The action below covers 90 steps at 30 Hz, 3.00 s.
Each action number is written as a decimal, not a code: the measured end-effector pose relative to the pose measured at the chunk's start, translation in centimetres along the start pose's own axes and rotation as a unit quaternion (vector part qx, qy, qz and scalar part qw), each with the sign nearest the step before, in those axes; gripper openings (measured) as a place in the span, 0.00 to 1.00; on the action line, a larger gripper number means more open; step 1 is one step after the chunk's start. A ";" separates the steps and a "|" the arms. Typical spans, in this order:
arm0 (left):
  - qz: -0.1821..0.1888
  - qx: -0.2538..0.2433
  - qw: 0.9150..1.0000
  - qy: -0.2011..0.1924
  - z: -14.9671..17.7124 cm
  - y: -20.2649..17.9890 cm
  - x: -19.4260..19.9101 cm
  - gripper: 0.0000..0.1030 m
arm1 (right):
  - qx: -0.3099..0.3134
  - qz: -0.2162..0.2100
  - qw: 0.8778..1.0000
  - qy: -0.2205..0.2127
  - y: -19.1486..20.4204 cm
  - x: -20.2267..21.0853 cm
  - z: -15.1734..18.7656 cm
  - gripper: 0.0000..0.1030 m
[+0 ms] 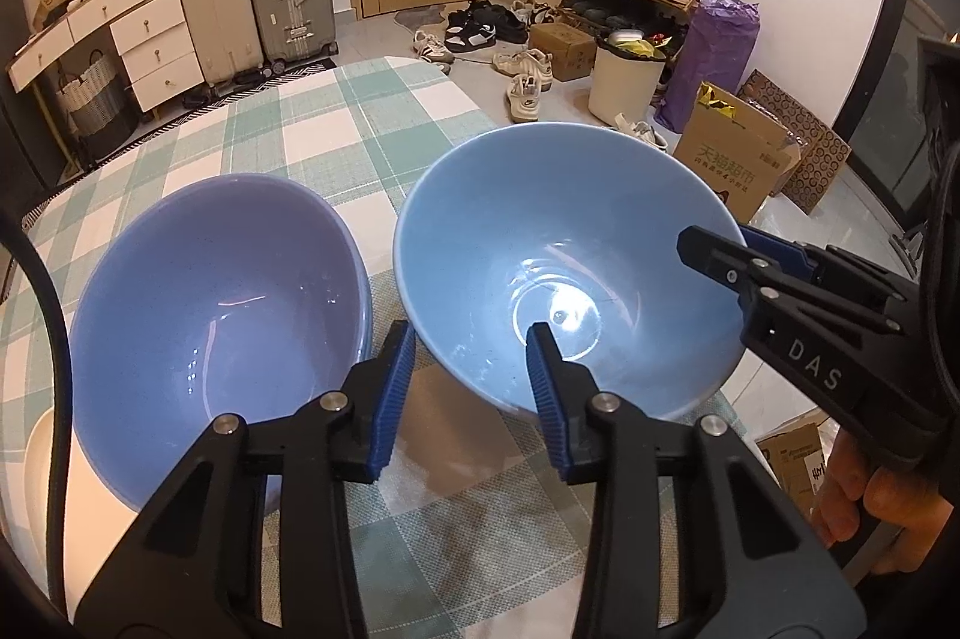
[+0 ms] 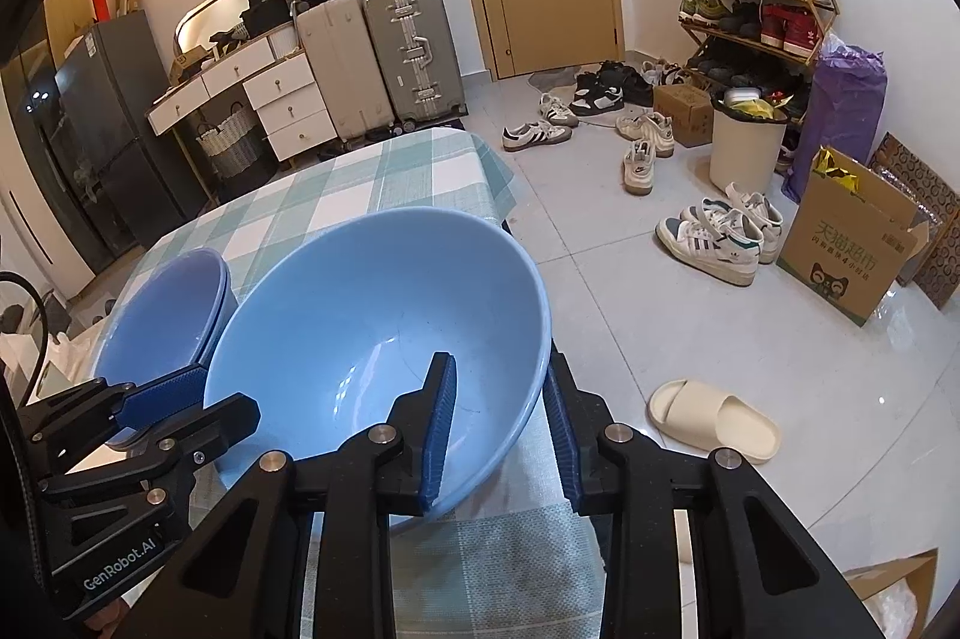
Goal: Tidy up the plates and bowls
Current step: 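Lift the blue bowl with both tools and carry it over the nested bowls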
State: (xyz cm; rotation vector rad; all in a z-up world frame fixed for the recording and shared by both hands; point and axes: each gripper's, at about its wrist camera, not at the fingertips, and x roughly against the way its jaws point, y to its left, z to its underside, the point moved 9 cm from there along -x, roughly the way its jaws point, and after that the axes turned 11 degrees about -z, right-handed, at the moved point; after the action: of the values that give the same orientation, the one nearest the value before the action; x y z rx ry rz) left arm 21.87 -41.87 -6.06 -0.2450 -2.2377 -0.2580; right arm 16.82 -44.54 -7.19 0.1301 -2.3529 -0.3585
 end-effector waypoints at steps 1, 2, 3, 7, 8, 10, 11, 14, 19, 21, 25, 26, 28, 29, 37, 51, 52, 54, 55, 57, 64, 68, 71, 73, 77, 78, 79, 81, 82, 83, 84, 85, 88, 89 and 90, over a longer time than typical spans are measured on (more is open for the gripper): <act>0.000 0.000 1.000 0.000 0.0 0.0 0.0 0.34 | 0.002 0.001 1.000 -0.001 0.1 0.0 0.0 0.29; 0.001 -0.001 1.000 0.000 0.0 -0.1 0.1 0.34 | 0.005 0.003 1.000 -0.001 0.1 0.1 0.0 0.29; 0.002 -0.001 1.000 -0.001 0.1 -0.2 0.1 0.34 | 0.006 0.004 1.000 -0.002 0.1 0.2 -0.1 0.29; 0.004 -0.004 1.000 -0.006 0.0 -0.3 0.4 0.34 | 0.008 0.007 1.000 -0.004 0.0 0.4 -0.2 0.29; 0.005 -0.003 1.000 -0.006 0.1 -0.4 0.5 0.34 | 0.008 0.007 1.000 -0.005 0.0 0.4 -0.3 0.29; 0.007 -0.002 1.000 -0.007 -0.1 -0.3 0.7 0.34 | 0.008 0.008 1.000 -0.006 -0.1 0.5 -0.4 0.29; 0.007 -0.002 1.000 -0.008 -0.1 -0.3 0.8 0.34 | 0.009 0.008 1.000 -0.007 0.0 0.6 -0.4 0.29; 0.007 -0.002 1.000 -0.015 -0.3 -0.3 1.3 0.34 | 0.011 0.009 1.000 -0.012 0.0 1.0 -0.6 0.29; 0.009 0.000 1.000 -0.024 -0.5 -0.1 2.3 0.34 | 0.014 0.008 1.000 -0.017 0.1 1.5 -0.8 0.29; 0.009 -0.001 1.000 -0.028 -0.7 0.0 2.8 0.34 | 0.015 0.007 1.000 -0.021 0.3 1.7 -1.0 0.29; 0.007 -0.002 0.999 -0.039 -0.8 0.2 3.9 0.34 | 0.018 0.006 0.999 -0.029 0.6 2.4 -1.2 0.29; 0.006 -0.003 0.999 -0.042 -0.9 0.2 4.2 0.34 | 0.019 0.005 0.999 -0.032 0.7 2.5 -1.2 0.29; 0.004 -0.004 0.999 -0.049 -1.0 0.3 4.9 0.34 | 0.021 0.004 0.999 -0.036 0.9 2.9 -1.4 0.29; 0.004 -0.004 0.999 -0.051 -1.0 0.4 5.2 0.34 | 0.022 0.004 0.999 -0.038 1.0 3.1 -1.5 0.29; -0.002 -0.009 0.997 -0.077 -1.3 0.4 8.1 0.34 | 0.029 0.003 0.998 -0.058 1.8 4.8 -2.2 0.29; -0.002 -0.005 0.993 -0.116 -2.3 1.1 13.8 0.34 | 0.049 0.003 0.994 -0.098 4.3 8.4 -3.6 0.29; -0.002 -0.006 0.993 -0.118 -2.4 1.1 14.2 0.34 | 0.049 0.001 0.994 -0.100 4.5 8.6 -3.7 0.29; -0.003 -0.004 0.992 -0.123 -2.5 1.2 15.1 0.34 | 0.050 -0.002 0.993 -0.103 4.9 9.0 -3.8 0.29; -0.004 -0.004 0.992 -0.125 -2.5 1.3 15.5 0.34 | 0.051 -0.004 0.993 -0.104 5.0 9.1 -3.9 0.29; -0.006 -0.002 0.992 -0.129 -2.6 1.3 16.3 0.34 | 0.052 -0.008 0.993 -0.105 5.3 9.3 -4.1 0.29; -0.008 0.006 0.990 -0.139 -2.6 2.1 18.6 0.34 | 0.063 -0.011 0.992 -0.111 6.6 9.9 -4.9 0.29; -0.011 0.011 0.990 -0.143 -2.6 2.9 19.7 0.34 | 0.072 -0.011 0.991 -0.113 7.6 10.1 -5.2 0.29; -0.014 0.017 0.989 -0.147 -2.5 3.7 20.6 0.34 | 0.080 -0.013 0.990 -0.114 8.7 10.2 -5.5 0.29; -0.016 0.021 0.988 -0.149 -2.5 4.4 20.9 0.34 | 0.085 -0.014 0.990 -0.114 9.6 10.2 -5.6 0.29; -0.022 0.028 0.988 -0.153 -2.3 5.7 21.9 0.34 | 0.094 -0.016 0.989 -0.115 11.2 10.2 -5.9 0.29; -0.024 0.029 0.987 -0.154 -2.2 6.2 22.0 0.34 | 0.097 -0.017 0.988 -0.115 11.5 10.1 -6.1 0.29; -0.025 0.030 0.987 -0.155 -2.0 6.4 22.3 0.34 | 0.099 -0.017 0.988 -0.115 11.9 10.1 -6.2 0.29; -0.026 0.033 0.987 -0.155 -1.9 6.9 22.9 0.34 | 0.103 -0.018 0.988 -0.114 12.6 10.1 -6.2 0.29; -0.026 0.036 0.987 -0.156 -1.7 7.3 23.2 0.34 | 0.105 -0.018 0.988 -0.114 13.0 10.0 -6.3 0.30; -0.026 0.038 0.987 -0.156 -1.7 7.6 23.4 0.34 | 0.108 -0.019 0.987 -0.114 13.4 10.0 -6.3 0.30; -0.027 0.040 0.987 -0.157 -1.5 7.9 23.7 0.34 | 0.110 -0.019 0.987 -0.114 13.6 10.0 -6.4 0.30; -0.028 0.041 0.986 -0.157 -1.5 8.2 24.0 0.34 | 0.112 -0.020 0.987 -0.114 14.0 10.0 -6.4 0.30; -0.032 0.046 0.986 -0.158 -1.2 9.2 24.7 0.34 | 0.119 -0.023 0.986 -0.112 15.1 9.7 -6.5 0.30; -0.034 0.048 0.986 -0.158 -1.1 9.6 25.0 0.34 | 0.120 -0.024 0.986 -0.111 15.4 9.6 -6.5 0.30; -0.036 0.050 0.985 -0.158 -1.1 10.0 25.2 0.34 | 0.122 -0.025 0.986 -0.109 15.9 9.4 -6.5 0.30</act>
State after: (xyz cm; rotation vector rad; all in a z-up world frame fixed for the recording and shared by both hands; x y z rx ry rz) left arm 9.64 -30.32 15.21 -0.1601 -2.5696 -0.1514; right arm 14.70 -32.63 8.19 0.2802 -2.6088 -0.1102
